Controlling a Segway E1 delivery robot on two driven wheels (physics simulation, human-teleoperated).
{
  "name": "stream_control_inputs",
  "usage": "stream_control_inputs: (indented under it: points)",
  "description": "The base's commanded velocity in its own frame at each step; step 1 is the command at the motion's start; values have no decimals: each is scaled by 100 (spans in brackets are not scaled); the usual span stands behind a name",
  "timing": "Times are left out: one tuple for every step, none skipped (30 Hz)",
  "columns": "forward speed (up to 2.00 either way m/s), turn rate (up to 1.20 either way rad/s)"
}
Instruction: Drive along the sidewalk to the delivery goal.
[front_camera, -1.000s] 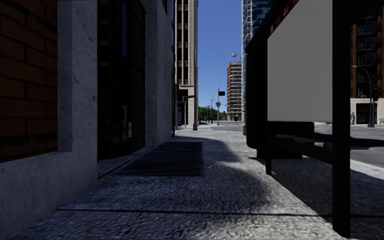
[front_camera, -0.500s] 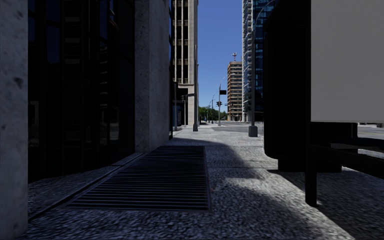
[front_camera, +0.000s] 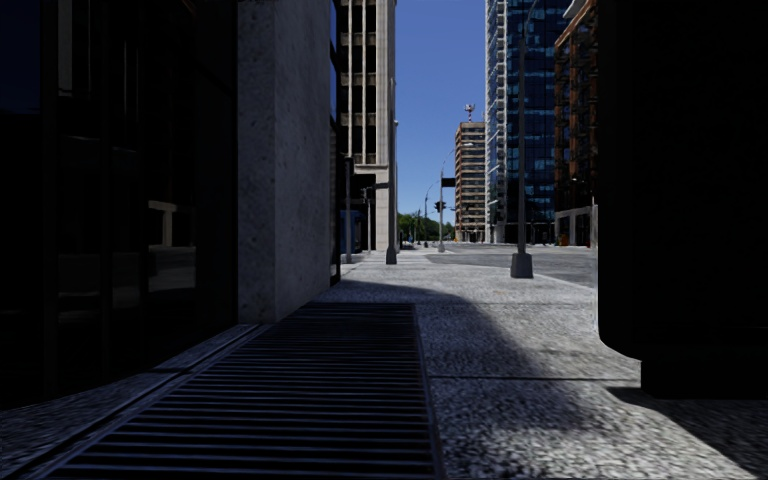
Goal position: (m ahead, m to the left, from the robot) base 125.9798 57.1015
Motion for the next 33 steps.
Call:
stream_control_inputs:
  points:
    - [200,0]
    - [200,0]
    - [200,0]
    - [200,0]
    - [200,0]
    - [200,0]
    - [200,0]
    - [200,0]
    - [200,0]
    - [200,0]
    - [200,0]
    - [200,0]
    - [200,0]
    - [200,0]
    - [200,0]
    - [200,0]
    - [200,0]
    - [200,0]
    - [200,0]
    - [200,0]
    - [200,0]
    - [200,0]
    - [200,0]
    - [200,0]
    - [200,0]
    - [200,0]
    - [200,0]
    - [200,0]
    - [200,0]
    - [200,0]
    - [200,0]
    - [200,0]
    - [200,0]
